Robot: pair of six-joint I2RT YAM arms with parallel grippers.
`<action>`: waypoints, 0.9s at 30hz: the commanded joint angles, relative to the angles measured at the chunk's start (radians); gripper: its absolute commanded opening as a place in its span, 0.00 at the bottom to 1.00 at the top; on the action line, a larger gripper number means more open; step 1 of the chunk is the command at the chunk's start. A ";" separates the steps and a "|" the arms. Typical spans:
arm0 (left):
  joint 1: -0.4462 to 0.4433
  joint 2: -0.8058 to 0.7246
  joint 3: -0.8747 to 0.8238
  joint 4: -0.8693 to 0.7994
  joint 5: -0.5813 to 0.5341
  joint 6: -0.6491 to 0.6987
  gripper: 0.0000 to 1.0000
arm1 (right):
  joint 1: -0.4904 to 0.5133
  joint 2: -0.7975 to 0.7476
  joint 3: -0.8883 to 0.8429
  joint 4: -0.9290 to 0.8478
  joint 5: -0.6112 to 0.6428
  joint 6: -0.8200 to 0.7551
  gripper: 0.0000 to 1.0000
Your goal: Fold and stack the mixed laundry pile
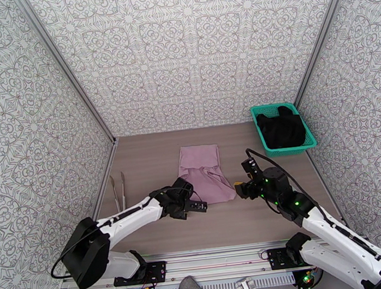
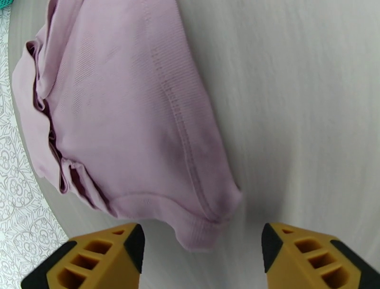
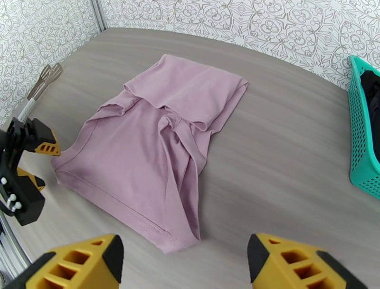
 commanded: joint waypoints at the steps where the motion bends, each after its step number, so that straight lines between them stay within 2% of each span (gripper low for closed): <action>1: 0.016 0.026 -0.025 0.051 0.021 0.051 0.71 | -0.005 0.017 0.007 -0.001 -0.017 0.005 0.73; 10: 0.059 0.056 -0.048 0.064 0.048 0.062 0.69 | -0.005 0.037 0.024 -0.009 -0.023 0.004 0.73; 17: 0.063 0.150 -0.031 0.164 0.044 0.033 0.55 | -0.005 0.043 0.031 -0.016 -0.033 0.015 0.73; 23: 0.055 0.216 0.013 0.143 0.030 0.005 0.28 | -0.005 0.051 0.043 -0.023 -0.042 0.016 0.73; 24: 0.056 0.223 0.023 0.133 0.027 -0.004 0.21 | -0.004 0.056 0.047 -0.025 -0.043 0.012 0.73; 25: 0.059 0.230 0.035 0.128 0.023 -0.021 0.01 | -0.005 0.065 0.054 -0.029 -0.039 0.005 0.73; 27: 0.072 0.241 0.054 0.138 0.007 -0.072 0.00 | -0.005 0.096 0.071 -0.040 -0.027 -0.040 0.74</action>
